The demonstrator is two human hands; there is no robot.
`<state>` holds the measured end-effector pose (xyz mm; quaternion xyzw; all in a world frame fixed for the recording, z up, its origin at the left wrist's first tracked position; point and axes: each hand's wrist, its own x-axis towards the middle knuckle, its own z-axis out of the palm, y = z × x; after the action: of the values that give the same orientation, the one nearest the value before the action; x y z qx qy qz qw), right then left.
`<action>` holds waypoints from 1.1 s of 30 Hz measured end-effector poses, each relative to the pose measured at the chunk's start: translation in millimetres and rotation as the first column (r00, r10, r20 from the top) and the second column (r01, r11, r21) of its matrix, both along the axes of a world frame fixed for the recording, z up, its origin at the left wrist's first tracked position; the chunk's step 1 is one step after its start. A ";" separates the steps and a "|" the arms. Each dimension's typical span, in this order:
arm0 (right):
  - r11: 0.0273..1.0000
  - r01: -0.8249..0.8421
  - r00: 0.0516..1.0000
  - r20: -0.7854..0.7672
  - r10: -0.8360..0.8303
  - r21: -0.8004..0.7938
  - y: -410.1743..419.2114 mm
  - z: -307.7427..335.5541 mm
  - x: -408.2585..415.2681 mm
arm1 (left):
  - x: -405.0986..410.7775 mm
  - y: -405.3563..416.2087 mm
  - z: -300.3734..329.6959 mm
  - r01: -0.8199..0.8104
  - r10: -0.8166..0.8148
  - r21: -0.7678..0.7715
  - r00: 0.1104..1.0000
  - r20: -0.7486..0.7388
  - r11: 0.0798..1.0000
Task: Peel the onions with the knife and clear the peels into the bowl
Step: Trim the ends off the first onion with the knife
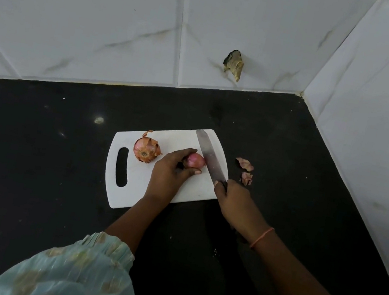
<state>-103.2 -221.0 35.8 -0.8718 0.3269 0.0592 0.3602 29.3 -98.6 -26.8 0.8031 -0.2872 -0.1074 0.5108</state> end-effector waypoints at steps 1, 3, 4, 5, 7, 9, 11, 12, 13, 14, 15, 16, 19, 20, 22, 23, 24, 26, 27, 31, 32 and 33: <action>1.000 -0.005 1.000 0.000 0.005 -0.018 -0.1 0.0 2.6 | 0.0 -0.6 -0.4 0.001 -0.001 0.004 1.000 0.000 1.000; 0.997 -0.016 1.000 0.012 0.017 -0.072 0.3 -0.3 9.3 | -0.2 -1.5 -0.4 0.002 -0.002 0.009 1.000 0.006 1.000; 0.996 -0.020 1.000 0.019 0.022 -0.092 0.5 -1.2 11.5 | 0.1 -1.4 -0.1 0.003 -0.003 0.009 1.000 0.010 1.000; 0.994 -0.027 0.999 0.024 0.030 -0.109 1.3 -2.8 12.1 | 0.2 -0.9 -0.1 0.004 -0.004 0.008 1.000 0.014 1.000; 0.989 -0.036 0.999 0.026 0.040 -0.146 3.4 -6.2 9.5 | 0.1 -1.0 0.8 0.010 -0.011 0.010 1.000 0.021 1.000; 0.988 -0.025 0.999 0.023 0.029 -0.155 5.2 -10.0 7.6 | -0.6 -1.3 0.9 0.008 -0.008 0.015 1.000 0.027 1.000; 0.988 -0.010 1.000 0.020 0.014 -0.157 6.0 -11.2 11.2 | -1.0 -2.5 1.7 -0.008 0.007 0.024 0.999 0.036 1.000; 0.988 -0.004 1.000 0.013 0.006 -0.154 6.2 -11.5 13.6 | -1.2 -3.4 2.4 -0.011 0.010 0.031 0.999 0.041 0.999; 0.990 0.004 1.000 0.009 -0.002 -0.144 6.0 -11.6 15.8 | -1.0 -4.3 2.9 -0.012 0.010 0.038 0.999 0.051 0.999; 0.992 0.012 1.000 0.004 -0.012 -0.127 5.4 -11.5 17.3 | -1.0 -5.1 2.5 -0.015 0.012 0.045 0.998 0.063 0.999; 0.995 0.023 1.000 0.002 -0.023 -0.102 5.3 -11.2 18.0 | -0.8 -5.4 2.0 -0.019 0.015 0.053 0.997 0.074 0.998; 0.997 0.037 0.999 0.002 -0.037 -0.073 5.1 -11.3 18.2 | -1.0 -5.5 1.6 -0.021 0.016 0.060 0.997 0.078 0.998; 0.998 0.043 0.999 0.002 -0.043 -0.049 5.1 -9.8 21.1 | -1.1 -5.2 0.7 -0.023 0.018 0.059 0.997 0.079 0.998; 0.998 0.040 0.999 -0.007 -0.040 -0.053 5.5 -10.0 22.6 | -1.3 -4.7 0.4 -0.023 0.018 0.059 0.997 0.081 0.998; 0.998 0.041 0.999 -0.020 -0.042 -0.052 5.8 -10.3 27.0 | -0.9 -4.6 -0.1 -0.026 0.021 0.060 0.996 0.084 0.998; 0.998 0.045 0.999 -0.023 -0.046 -0.050 6.3 -11.0 28.3 | -0.9 -4.8 -0.2 -0.028 0.023 0.060 0.996 0.082 0.998; 0.998 0.046 0.999 -0.024 -0.047 -0.053 6.8 -11.5 28.3 | -0.9 -5.0 0.4 -0.031 0.026 0.059 0.996 0.081 0.998; 0.996 0.039 0.999 -0.032 -0.042 -0.085 9.9 -12.4 23.4 | -1.3 -5.5 1.0 -0.040 0.035 0.057 0.996 0.081 0.998; 0.993 0.036 0.998 -0.040 -0.041 -0.110 12.3 -14.1 18.6 | -1.2 -5.9 1.0 -0.042 0.037 0.057 0.996 0.084 0.997; 0.977 0.032 0.993 -0.103 -0.055 -0.212 26.5 -23.2 0.7 | -2.0 -5.5 1.0 -0.046 0.041 0.063 0.995 0.087 0.997; 0.971 0.035 0.991 -0.117 -0.064 -0.238 27.9 -23.9 0.9 | -2.4 -5.5 0.8 -0.047 0.042 0.056 0.995 0.086 0.997; 0.965 0.037 0.989 -0.129 -0.073 -0.259 28.3 -24.3 2.2 | -3.0 -5.5 0.8 -0.049 0.045 0.048 0.996 0.083 0.998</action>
<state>-101.0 -192.7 11.5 -0.8954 0.3798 0.0665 0.2228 26.3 -104.1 -26.0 0.8258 -0.2863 -0.0695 0.4809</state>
